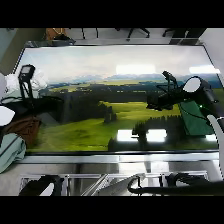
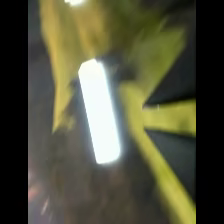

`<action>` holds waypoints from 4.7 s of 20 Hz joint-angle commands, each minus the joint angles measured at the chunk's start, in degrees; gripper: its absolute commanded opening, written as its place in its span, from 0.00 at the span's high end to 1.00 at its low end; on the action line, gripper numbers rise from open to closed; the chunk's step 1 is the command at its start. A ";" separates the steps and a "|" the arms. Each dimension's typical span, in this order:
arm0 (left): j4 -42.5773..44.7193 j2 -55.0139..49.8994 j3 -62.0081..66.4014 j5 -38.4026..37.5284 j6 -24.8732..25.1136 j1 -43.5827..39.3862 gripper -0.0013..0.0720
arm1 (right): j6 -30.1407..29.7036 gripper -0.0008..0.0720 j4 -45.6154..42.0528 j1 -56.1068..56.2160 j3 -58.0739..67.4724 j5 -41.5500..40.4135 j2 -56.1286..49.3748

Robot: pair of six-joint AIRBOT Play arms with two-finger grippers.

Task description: Fold the shirts.

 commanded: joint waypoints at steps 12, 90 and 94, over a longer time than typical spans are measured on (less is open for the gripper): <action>19.69 -63.43 41.09 27.23 16.90 22.71 0.04 | 0.02 0.13 0.79 0.04 0.02 -3.74 -7.39; -36.28 3.26 33.79 -8.48 -0.26 11.45 0.97 | -29.90 0.97 47.04 -17.77 36.13 9.86 2.95; -36.22 -2.12 64.11 -13.35 -4.70 16.04 0.97 | -27.45 0.97 47.10 -18.47 56.46 4.15 0.13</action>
